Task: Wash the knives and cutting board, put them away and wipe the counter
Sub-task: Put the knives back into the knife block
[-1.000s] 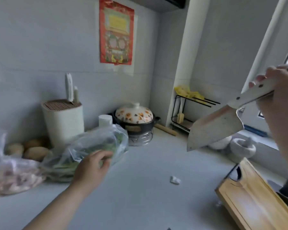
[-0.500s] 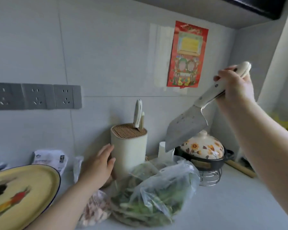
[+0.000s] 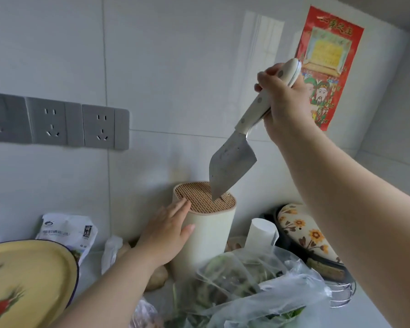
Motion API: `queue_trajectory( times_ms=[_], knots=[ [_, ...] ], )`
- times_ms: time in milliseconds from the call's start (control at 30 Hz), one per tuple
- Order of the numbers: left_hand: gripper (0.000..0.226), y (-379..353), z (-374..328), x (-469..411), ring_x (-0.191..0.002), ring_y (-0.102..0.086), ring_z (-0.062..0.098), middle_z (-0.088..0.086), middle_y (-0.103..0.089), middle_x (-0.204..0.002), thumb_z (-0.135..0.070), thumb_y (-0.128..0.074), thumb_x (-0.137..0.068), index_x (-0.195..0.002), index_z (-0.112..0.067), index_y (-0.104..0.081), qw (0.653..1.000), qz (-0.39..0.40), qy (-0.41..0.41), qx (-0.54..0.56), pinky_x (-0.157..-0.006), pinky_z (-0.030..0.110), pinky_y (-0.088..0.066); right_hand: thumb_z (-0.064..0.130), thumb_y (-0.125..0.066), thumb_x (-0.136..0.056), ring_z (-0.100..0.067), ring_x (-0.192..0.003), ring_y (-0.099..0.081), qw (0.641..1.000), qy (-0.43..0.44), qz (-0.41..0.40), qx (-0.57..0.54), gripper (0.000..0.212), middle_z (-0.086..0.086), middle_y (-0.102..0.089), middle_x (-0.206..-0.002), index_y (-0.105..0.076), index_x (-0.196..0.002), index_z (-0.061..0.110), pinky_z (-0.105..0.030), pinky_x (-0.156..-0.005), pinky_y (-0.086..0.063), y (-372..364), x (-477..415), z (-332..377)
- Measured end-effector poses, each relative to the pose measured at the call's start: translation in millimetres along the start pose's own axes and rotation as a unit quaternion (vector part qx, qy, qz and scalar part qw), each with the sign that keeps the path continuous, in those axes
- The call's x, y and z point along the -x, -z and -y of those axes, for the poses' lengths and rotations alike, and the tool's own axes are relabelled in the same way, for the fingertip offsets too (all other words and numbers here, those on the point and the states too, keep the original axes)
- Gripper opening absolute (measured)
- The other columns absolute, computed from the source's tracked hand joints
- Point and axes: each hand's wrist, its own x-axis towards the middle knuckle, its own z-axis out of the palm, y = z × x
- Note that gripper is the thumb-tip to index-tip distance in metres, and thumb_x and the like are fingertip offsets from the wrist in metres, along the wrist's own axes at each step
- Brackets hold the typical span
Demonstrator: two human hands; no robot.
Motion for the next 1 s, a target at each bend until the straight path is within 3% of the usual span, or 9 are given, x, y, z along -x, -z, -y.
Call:
queue_trajectory(
  times_ms=[100, 200, 367, 667, 767, 1000],
  knots=[
    [0.101, -8, 3, -1, -0.142, -0.006, 0.007, -0.005, -0.001, -0.156, -0.061, 0.007, -0.056, -0.147, -0.019, -0.007, 1.000, -0.003, 0.005, 0.030, -0.111, 0.017, -0.005, 0.008, -0.054, -0.060, -0.013, -0.062, -0.045, 0.998, 0.008, 0.017, 0.058, 0.012, 0.006, -0.051, -0.060, -0.049, -0.066, 0.018, -0.022, -0.061, -0.038, -9, -5, -14],
    [0.079, -13, 5, -1, -0.143, -0.005, 0.009, -0.006, 0.001, -0.156, -0.051, -0.010, -0.074, -0.146, -0.020, -0.005, 0.999, -0.002, 0.004, 0.042, -0.112, 0.018, -0.004, 0.011, -0.054, -0.061, -0.014, -0.067, -0.045, 0.993, 0.005, 0.031, 0.113, 0.012, 0.002, -0.049, -0.068, -0.050, -0.068, 0.020, -0.023, -0.064, -0.038, -14, -8, -24],
    [0.063, -14, 8, -2, -0.143, -0.006, 0.011, -0.008, 0.002, -0.156, -0.046, -0.020, -0.091, -0.147, -0.021, -0.005, 0.999, -0.001, -0.005, 0.034, -0.113, 0.021, -0.004, 0.012, -0.053, -0.061, -0.013, -0.067, -0.044, 0.994, -0.001, 0.023, 0.110, 0.011, 0.002, -0.048, -0.069, -0.049, -0.068, 0.020, -0.024, -0.064, -0.037, -18, -14, -35],
    [0.060, -16, 9, -2, -0.143, -0.004, 0.008, -0.008, 0.002, -0.156, -0.035, -0.035, -0.096, -0.146, -0.021, -0.006, 0.999, -0.019, -0.013, 0.046, -0.111, 0.018, 0.002, 0.013, -0.055, -0.062, -0.012, -0.067, -0.045, 0.991, -0.009, 0.055, 0.124, 0.011, 0.003, -0.049, -0.069, -0.050, -0.070, 0.019, -0.023, -0.064, -0.039, -19, -13, -46],
    [0.060, -17, 9, -2, -0.143, -0.004, 0.008, -0.009, 0.003, -0.155, -0.040, -0.029, -0.095, -0.146, -0.022, -0.005, 0.999, -0.022, -0.013, 0.043, -0.110, 0.016, 0.004, 0.013, -0.055, -0.063, -0.012, -0.066, -0.045, 0.990, -0.020, 0.059, 0.125, 0.011, 0.003, -0.049, -0.069, -0.050, -0.070, 0.019, -0.022, -0.063, -0.039, -18, -11, -53],
    [0.062, -15, 7, -2, -0.142, -0.003, 0.007, -0.008, 0.004, -0.155, -0.034, -0.036, -0.096, -0.146, -0.022, -0.003, 0.999, -0.020, -0.005, 0.039, -0.112, 0.019, 0.001, 0.016, -0.056, -0.063, -0.011, -0.063, -0.046, 0.988, -0.056, 0.066, 0.126, 0.012, 0.002, -0.049, -0.067, -0.051, -0.073, 0.020, -0.022, -0.062, -0.039, -17, -7, -71]
  ],
)
